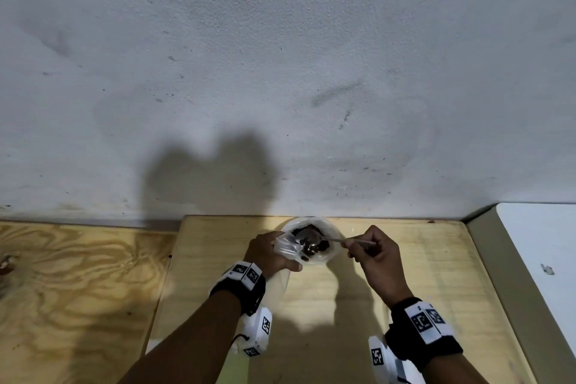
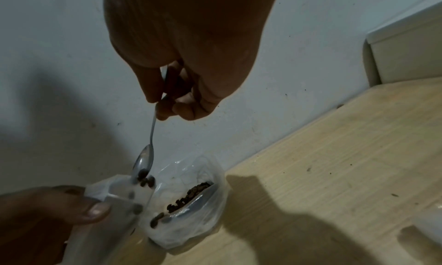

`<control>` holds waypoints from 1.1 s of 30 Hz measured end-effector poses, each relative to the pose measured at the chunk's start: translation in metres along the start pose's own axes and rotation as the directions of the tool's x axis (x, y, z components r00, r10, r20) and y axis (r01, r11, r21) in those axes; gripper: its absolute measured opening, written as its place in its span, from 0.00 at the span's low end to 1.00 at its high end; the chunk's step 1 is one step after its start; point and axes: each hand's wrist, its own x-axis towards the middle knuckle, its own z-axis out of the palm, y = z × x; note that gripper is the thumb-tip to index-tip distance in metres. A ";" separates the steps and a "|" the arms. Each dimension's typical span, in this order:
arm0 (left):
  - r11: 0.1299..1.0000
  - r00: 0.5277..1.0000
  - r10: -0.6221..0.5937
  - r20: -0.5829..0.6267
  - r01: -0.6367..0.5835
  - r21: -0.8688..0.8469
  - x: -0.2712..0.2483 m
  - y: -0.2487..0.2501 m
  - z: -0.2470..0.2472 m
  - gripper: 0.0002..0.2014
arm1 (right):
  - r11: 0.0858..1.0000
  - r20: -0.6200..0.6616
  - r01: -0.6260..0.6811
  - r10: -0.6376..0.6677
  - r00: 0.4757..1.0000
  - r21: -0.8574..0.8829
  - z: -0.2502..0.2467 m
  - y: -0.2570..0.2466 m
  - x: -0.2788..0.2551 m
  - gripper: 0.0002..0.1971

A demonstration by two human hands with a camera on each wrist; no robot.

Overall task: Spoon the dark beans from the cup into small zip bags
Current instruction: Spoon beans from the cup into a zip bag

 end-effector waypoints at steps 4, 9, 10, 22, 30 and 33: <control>1.000 1.000 -0.005 0.005 0.005 -0.002 -0.002 0.002 -0.002 0.48 | 0.997 -0.002 0.048 -0.048 0.999 -0.053 0.003 -0.003 -0.007 0.14; 1.000 1.000 -0.013 0.018 0.013 -0.009 -0.004 0.003 -0.003 0.49 | 0.999 -0.130 0.032 -0.032 0.991 -0.006 0.002 0.001 -0.004 0.14; 1.000 1.000 -0.020 0.017 0.020 -0.015 -0.004 0.003 -0.002 0.49 | 1.000 -0.179 0.011 -0.008 0.984 0.014 0.002 0.004 -0.001 0.13; 0.998 0.997 0.040 -0.061 -0.043 -0.056 -0.015 0.004 -0.003 0.49 | 0.872 -0.113 -0.460 0.447 0.887 -0.167 0.019 0.027 0.023 0.12; 0.967 0.967 0.236 -0.094 -0.244 -0.075 -0.034 0.004 -0.009 0.49 | 0.951 0.320 0.003 0.100 0.942 -0.309 0.028 -0.024 0.004 0.12; 0.940 0.941 0.337 -0.025 -0.338 -0.037 -0.038 0.018 -0.015 0.49 | 0.930 0.464 -0.033 0.213 0.860 -0.367 0.037 -0.050 0.004 0.11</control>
